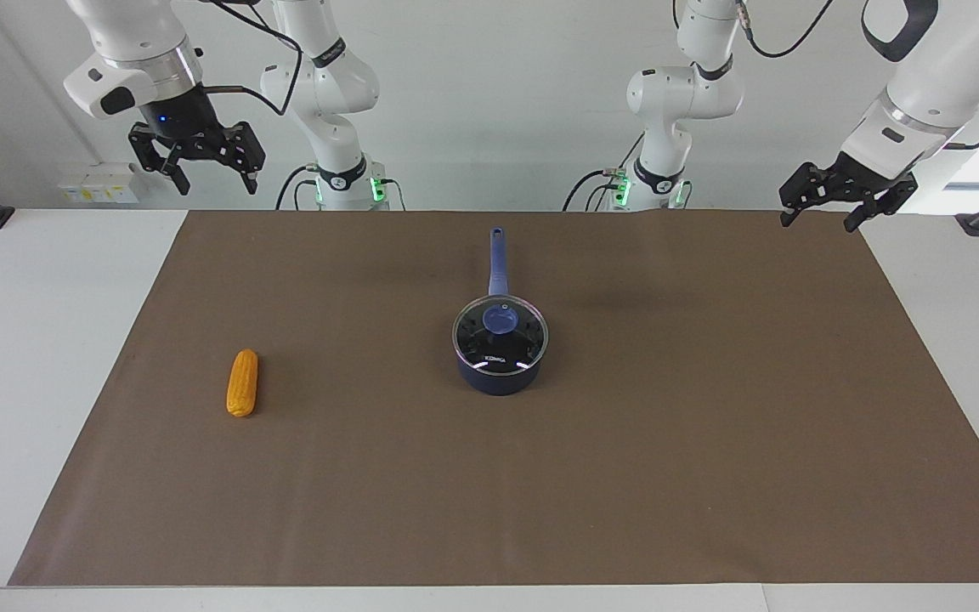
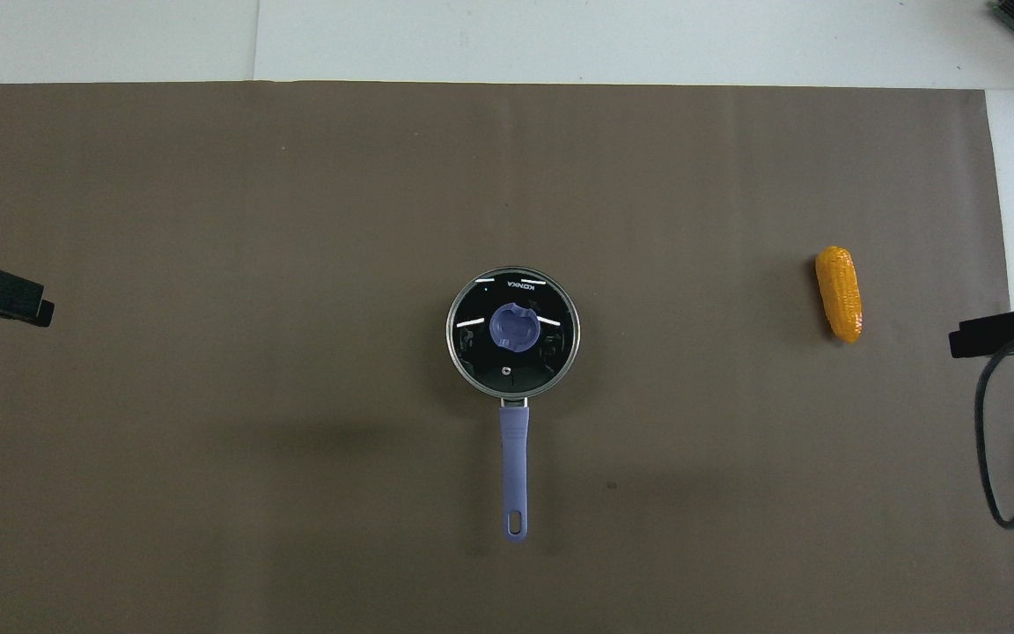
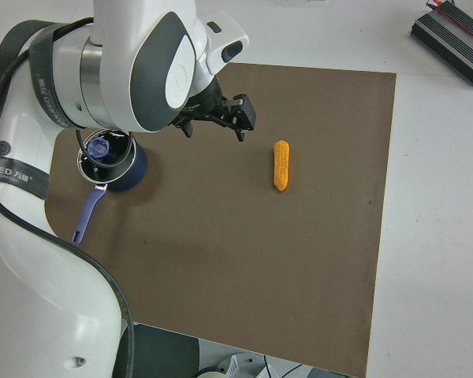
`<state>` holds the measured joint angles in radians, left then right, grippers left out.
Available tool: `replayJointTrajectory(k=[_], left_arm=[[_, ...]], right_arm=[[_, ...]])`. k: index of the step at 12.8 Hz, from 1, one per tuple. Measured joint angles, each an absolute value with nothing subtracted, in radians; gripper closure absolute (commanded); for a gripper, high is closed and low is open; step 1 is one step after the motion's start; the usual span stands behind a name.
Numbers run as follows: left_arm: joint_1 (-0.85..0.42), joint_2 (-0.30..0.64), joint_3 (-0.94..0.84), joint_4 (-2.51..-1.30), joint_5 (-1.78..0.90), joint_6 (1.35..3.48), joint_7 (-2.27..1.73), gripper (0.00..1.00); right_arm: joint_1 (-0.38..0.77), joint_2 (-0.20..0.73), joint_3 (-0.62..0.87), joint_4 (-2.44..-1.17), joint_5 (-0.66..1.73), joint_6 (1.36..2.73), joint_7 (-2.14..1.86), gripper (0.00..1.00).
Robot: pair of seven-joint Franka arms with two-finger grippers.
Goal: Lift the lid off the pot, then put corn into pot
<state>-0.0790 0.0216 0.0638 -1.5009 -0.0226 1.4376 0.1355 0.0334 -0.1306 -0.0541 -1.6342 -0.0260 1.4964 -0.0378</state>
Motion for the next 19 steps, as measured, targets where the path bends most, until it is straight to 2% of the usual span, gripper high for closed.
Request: replayJointTrajectory(k=[14,19], left_arm=[[-0.081,0.021,0.056,-1.512,-0.025,1.443,0.130,0.00],[-0.181,0.023,0.046,-1.577,-0.026,1.544,0.020,0.00]], right_arm=[[0.034,-0.131,-0.055,-1.634,-0.026,1.496,-0.038,0.00],[0.033,-0.131,-0.063,-1.634,-0.026,1.496,-0.038,0.00]])
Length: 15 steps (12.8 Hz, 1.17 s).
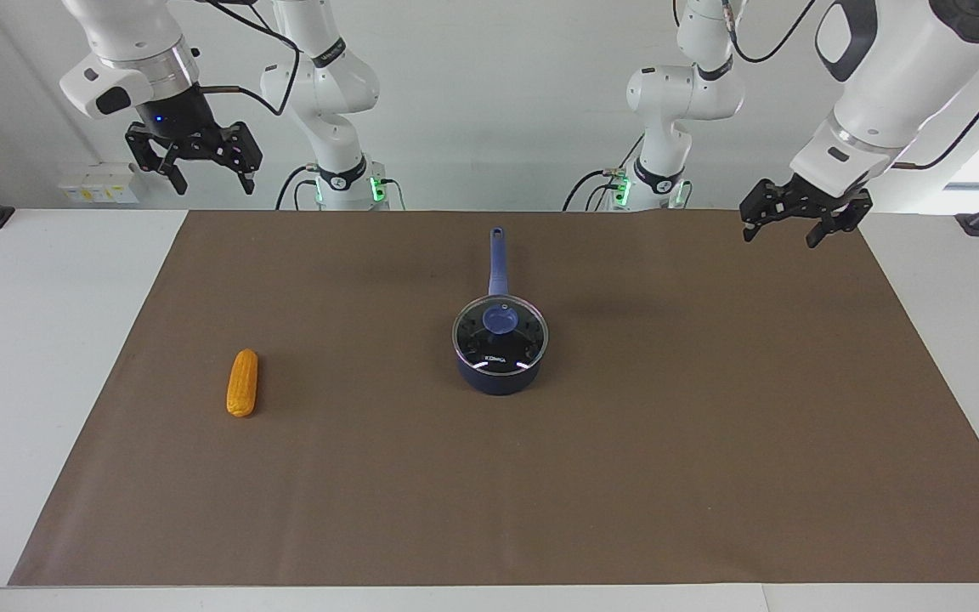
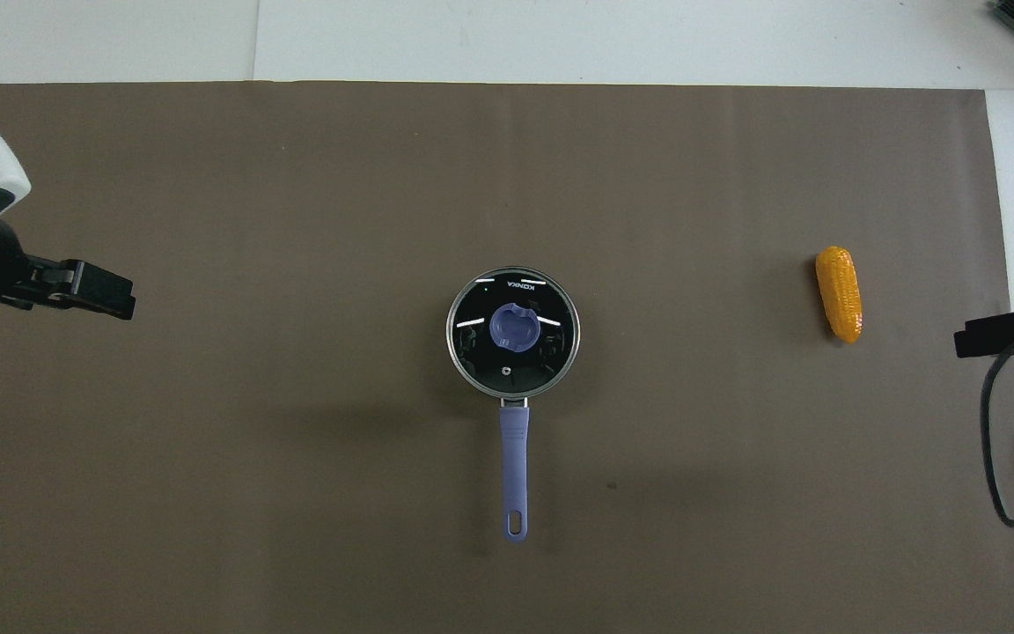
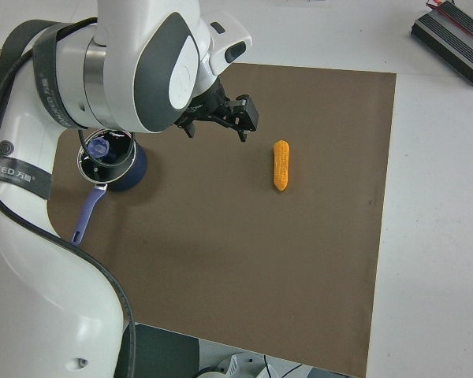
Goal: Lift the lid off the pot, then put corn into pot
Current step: 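Reach the left gripper to the pot lid while the right gripper reaches the corn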
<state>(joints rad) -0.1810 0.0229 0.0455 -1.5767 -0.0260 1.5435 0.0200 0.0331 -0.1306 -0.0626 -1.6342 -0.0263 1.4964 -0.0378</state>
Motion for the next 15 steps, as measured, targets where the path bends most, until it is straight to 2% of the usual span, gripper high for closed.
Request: replayJointTrajectory(k=[5,9,11,15], left_arm=[[-0.290,0.036,0.041,-1.605,-0.026,1.642,-0.167,0.00],[-0.369,0.058,0.040,-1.625,-0.026,1.704,-0.252,0.00],[-0.414,0.066,0.040,-1.650,-0.026,1.752,-0.317,0.00],[-0.498,0.114,0.039,-1.662,-0.026,1.828,-0.472,0.00]], right_arm=[[0.031,-0.130,-0.077,-1.655,-0.027,1.552,-0.038,0.00],[0.026,-0.108,-0.079,-1.731,-0.027,1.732,-0.042,0.00],[0.024,-0.063,-0.079,-1.790,-0.027,1.850,-0.054,0.00],[0.003,0.093,-0.079,-1.811,-0.027,2.031,-0.107,0.00]])
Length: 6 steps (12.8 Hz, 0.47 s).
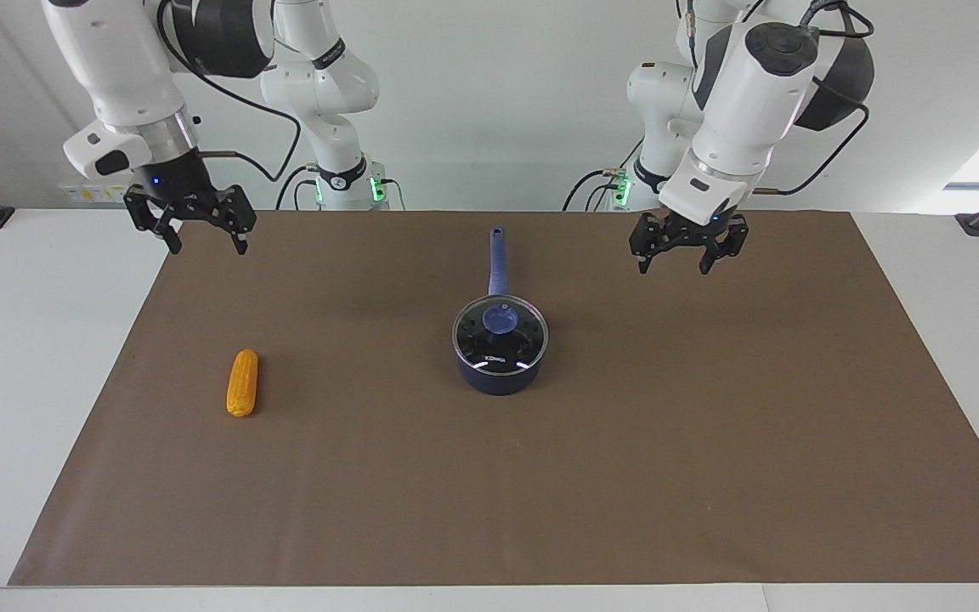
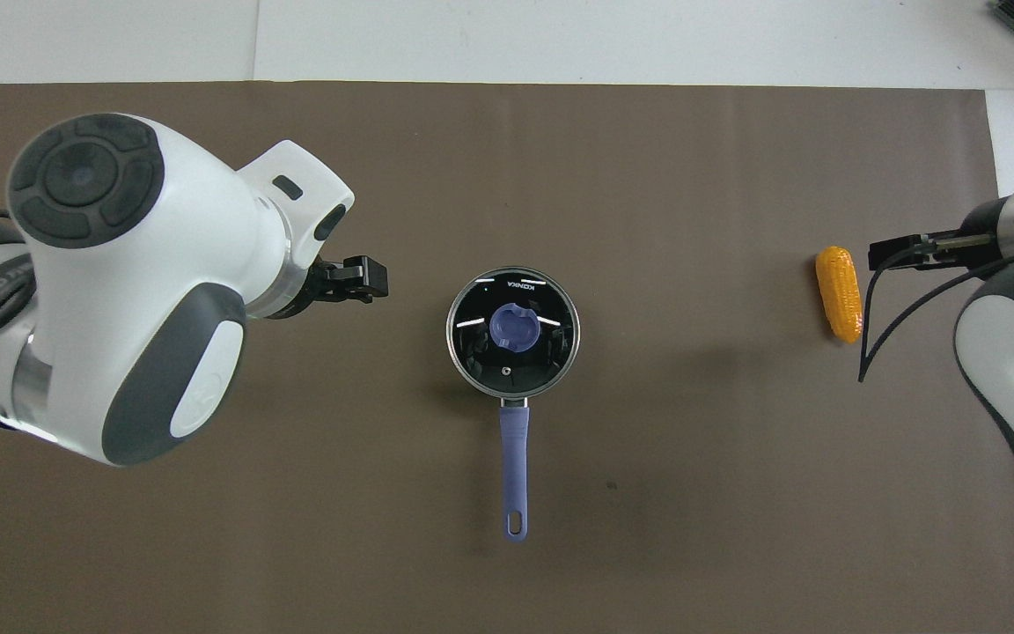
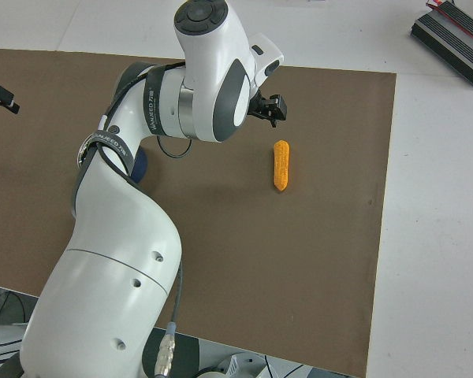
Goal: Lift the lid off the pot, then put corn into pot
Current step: 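Reach the left gripper to the pot lid while the right gripper reaches the corn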
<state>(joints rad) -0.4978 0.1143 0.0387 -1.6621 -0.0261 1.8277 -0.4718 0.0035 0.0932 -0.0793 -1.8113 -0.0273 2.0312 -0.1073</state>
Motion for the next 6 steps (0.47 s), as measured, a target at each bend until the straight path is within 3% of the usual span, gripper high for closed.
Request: replayJointTrajectory(k=[6], left_arm=[[-0.637,0.219,0.038,-1.662,-0.026,1.949,-0.592,0.00]], right_arm=[[-0.039,0.290,-0.080,-1.821,-0.027,2.210,-0.197,0.00]])
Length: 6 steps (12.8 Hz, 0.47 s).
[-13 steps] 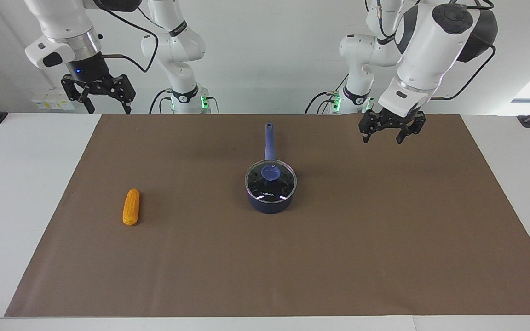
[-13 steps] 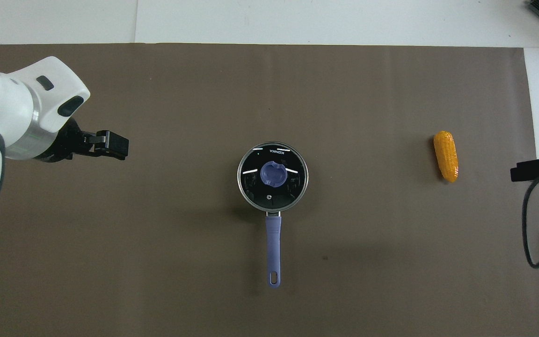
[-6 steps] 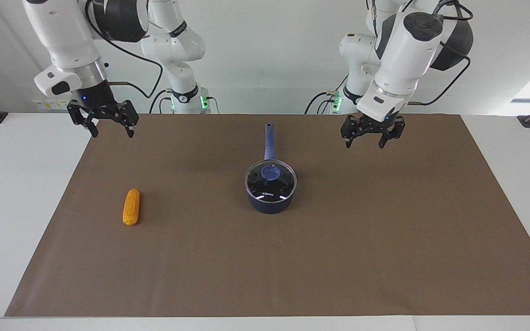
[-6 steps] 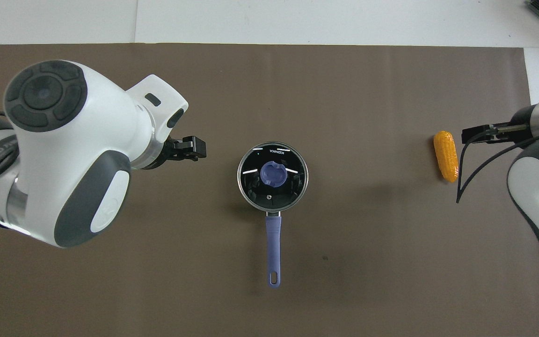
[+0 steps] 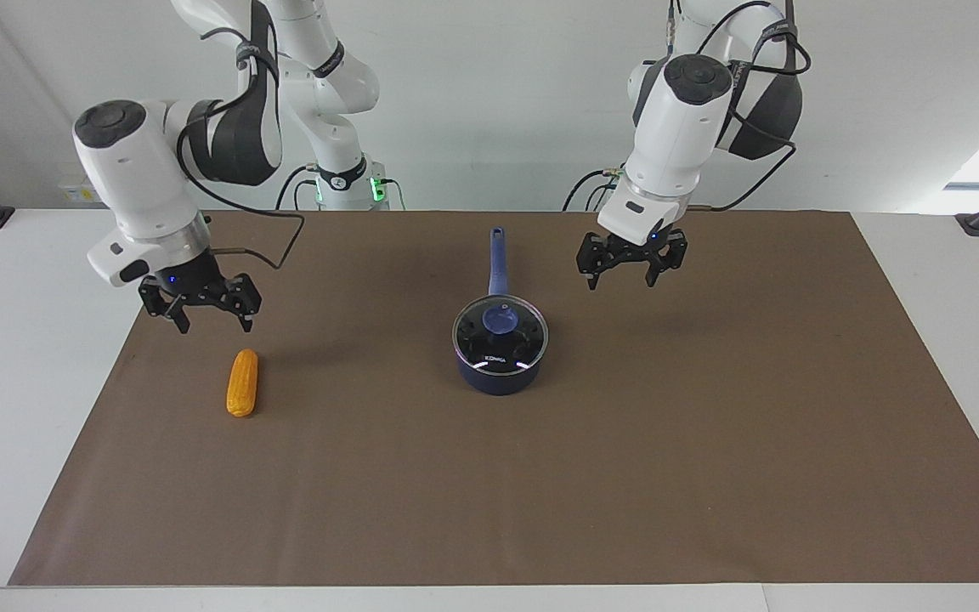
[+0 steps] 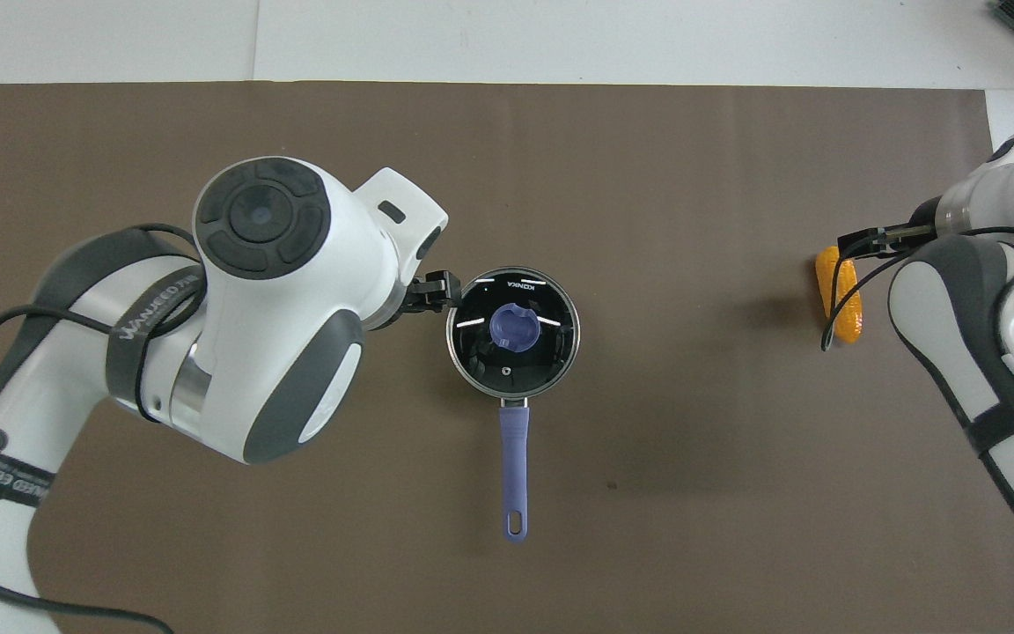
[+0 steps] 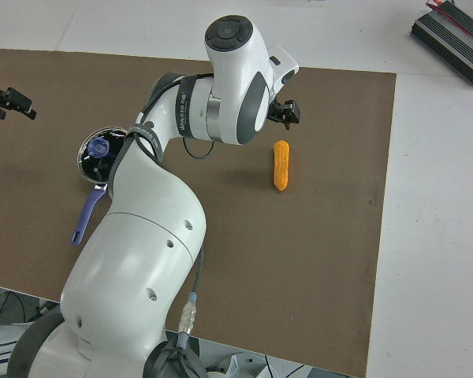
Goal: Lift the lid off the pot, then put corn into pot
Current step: 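Reach the left gripper to the pot lid while the right gripper reaches the corn, then grasp the lid knob with the left gripper while the right gripper grasps the corn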
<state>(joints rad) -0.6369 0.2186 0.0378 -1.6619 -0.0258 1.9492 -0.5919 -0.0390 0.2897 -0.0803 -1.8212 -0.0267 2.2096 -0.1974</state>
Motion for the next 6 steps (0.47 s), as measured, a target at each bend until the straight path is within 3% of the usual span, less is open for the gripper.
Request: replayJointTrajectory(k=[6], left_arm=[[-0.721,0.301,0.038,-1.624,-0.017,2.009,-0.597,0.00]], right_arm=[[-0.045,0.402,-0.079,-1.858,-0.027,2.319,-0.209,0.00]])
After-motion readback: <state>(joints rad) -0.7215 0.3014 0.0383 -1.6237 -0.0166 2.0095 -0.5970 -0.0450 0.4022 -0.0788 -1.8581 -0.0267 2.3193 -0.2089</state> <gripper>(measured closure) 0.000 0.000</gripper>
